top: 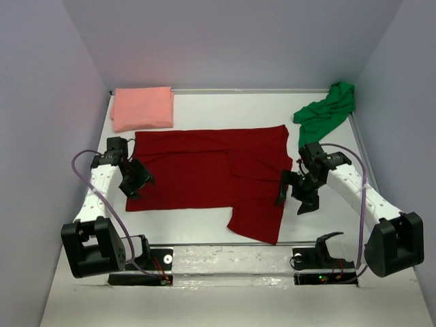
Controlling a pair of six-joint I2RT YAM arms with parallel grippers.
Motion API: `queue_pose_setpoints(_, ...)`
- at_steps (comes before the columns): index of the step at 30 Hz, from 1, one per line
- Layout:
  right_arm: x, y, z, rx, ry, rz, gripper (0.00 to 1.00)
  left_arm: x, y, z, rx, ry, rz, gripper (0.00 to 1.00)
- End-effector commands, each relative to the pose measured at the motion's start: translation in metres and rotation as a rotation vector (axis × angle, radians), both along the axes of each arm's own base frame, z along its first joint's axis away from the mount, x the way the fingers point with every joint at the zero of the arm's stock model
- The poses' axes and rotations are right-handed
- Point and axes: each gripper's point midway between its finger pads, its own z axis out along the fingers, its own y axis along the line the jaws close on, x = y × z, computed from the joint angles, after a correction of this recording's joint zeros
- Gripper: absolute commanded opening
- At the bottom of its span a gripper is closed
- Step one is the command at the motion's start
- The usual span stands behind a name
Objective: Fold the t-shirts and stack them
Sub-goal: Fold the tshirt
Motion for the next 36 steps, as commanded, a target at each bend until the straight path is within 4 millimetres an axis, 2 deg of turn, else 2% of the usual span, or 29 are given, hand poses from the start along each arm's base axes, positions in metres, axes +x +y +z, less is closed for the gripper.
queue_pose_setpoints(1, -0.006, -0.009, -0.013, -0.053, 0.001, -0.033, 0.94, -0.012, 0.002, -0.005, 0.013, 0.010, 0.044, 0.68)
queue_pose_setpoints(5, 0.003, -0.007, -0.021, -0.045, -0.028, -0.037, 0.93, -0.007, -0.002, -0.014, -0.018, -0.004, 0.061, 0.67)
queue_pose_setpoints(8, 0.021, -0.007, -0.017, -0.068, -0.072, -0.034, 0.93, 0.002, -0.002, -0.012, -0.023, -0.023, 0.074, 0.67)
queue_pose_setpoints(13, 0.029, -0.001, -0.026, -0.049, -0.057, -0.029, 0.93, 0.002, 0.000, -0.016, -0.016, -0.015, 0.095, 0.67)
queue_pose_setpoints(15, 0.038, 0.002, -0.029, -0.043, -0.076, -0.030, 0.93, 0.000, 0.003, -0.024, -0.002, 0.011, 0.105, 0.67)
queue_pose_setpoints(18, 0.054, 0.008, -0.032, -0.028, -0.084, -0.028, 0.91, 0.009, 0.008, -0.028, 0.021, 0.024, 0.112, 0.67)
queue_pose_setpoints(19, 0.058, 0.010, -0.030, -0.024, -0.088, -0.026, 0.90, 0.014, 0.009, -0.027, 0.023, 0.019, 0.111, 0.67)
queue_pose_setpoints(20, 0.071, 0.012, -0.022, -0.021, -0.126, -0.023, 0.90, 0.020, 0.010, -0.025, 0.025, 0.010, 0.110, 0.67)
queue_pose_setpoints(21, 0.077, 0.013, -0.019, -0.024, -0.136, -0.020, 0.89, 0.033, 0.012, -0.016, 0.030, -0.017, 0.110, 0.67)
queue_pose_setpoints(22, 0.091, 0.013, -0.009, -0.032, -0.186, -0.013, 0.88, 0.038, 0.015, -0.011, 0.041, -0.024, 0.112, 0.67)
queue_pose_setpoints(23, 0.096, 0.012, -0.004, -0.043, -0.200, -0.012, 0.87, 0.053, 0.018, 0.003, 0.052, -0.064, 0.112, 0.67)
queue_pose_setpoints(25, 0.108, 0.013, 0.006, -0.052, -0.231, -0.001, 0.87, 0.069, 0.021, 0.021, 0.062, -0.115, 0.109, 0.67)
queue_pose_setpoints(26, 0.123, 0.016, 0.022, -0.044, -0.284, 0.011, 0.87, 0.087, 0.023, 0.045, 0.067, -0.188, 0.107, 0.67)
queue_pose_setpoints(28, 0.138, 0.021, 0.037, -0.031, -0.327, 0.018, 0.87, 0.109, 0.023, 0.069, 0.061, -0.271, 0.090, 0.67)
queue_pose_setpoints(29, 0.154, 0.027, 0.051, -0.012, -0.366, 0.023, 0.87, 0.130, 0.020, 0.092, 0.045, -0.358, 0.074, 0.67)
queue_pose_setpoints(30, 0.161, 0.029, 0.056, -0.005, -0.382, 0.023, 0.87, 0.138, 0.019, 0.101, 0.041, -0.390, 0.067, 0.67)
queue_pose_setpoints(31, 0.169, 0.031, 0.060, 0.011, -0.391, 0.018, 0.84, 0.145, 0.014, 0.108, 0.034, -0.415, 0.060, 0.67)
queue_pose_setpoints(32, 0.182, 0.036, 0.063, 0.024, -0.401, 0.022, 0.74, 0.161, 0.010, 0.116, 0.014, -0.459, 0.043, 0.67)
queue_pose_setpoints(33, 0.183, 0.038, 0.056, 0.027, -0.378, 0.024, 0.74, 0.165, 0.006, 0.123, 0.000, -0.485, 0.030, 0.67)
queue_pose_setpoints(34, 0.191, 0.043, 0.060, 0.043, -0.391, 0.026, 0.34, 0.172, 0.004, 0.114, -0.016, -0.468, 0.026, 0.61)
queue_pose_setpoints(35, 0.199, 0.046, 0.052, 0.061, -0.368, 0.018, 0.17, 0.180, -0.005, 0.117, -0.058, -0.489, 0.004, 0.53)
queue_pose_setpoints(36, 0.204, 0.049, 0.049, 0.071, -0.363, 0.020, 0.04, 0.187, -0.008, 0.104, -0.081, -0.466, -0.006, 0.39)
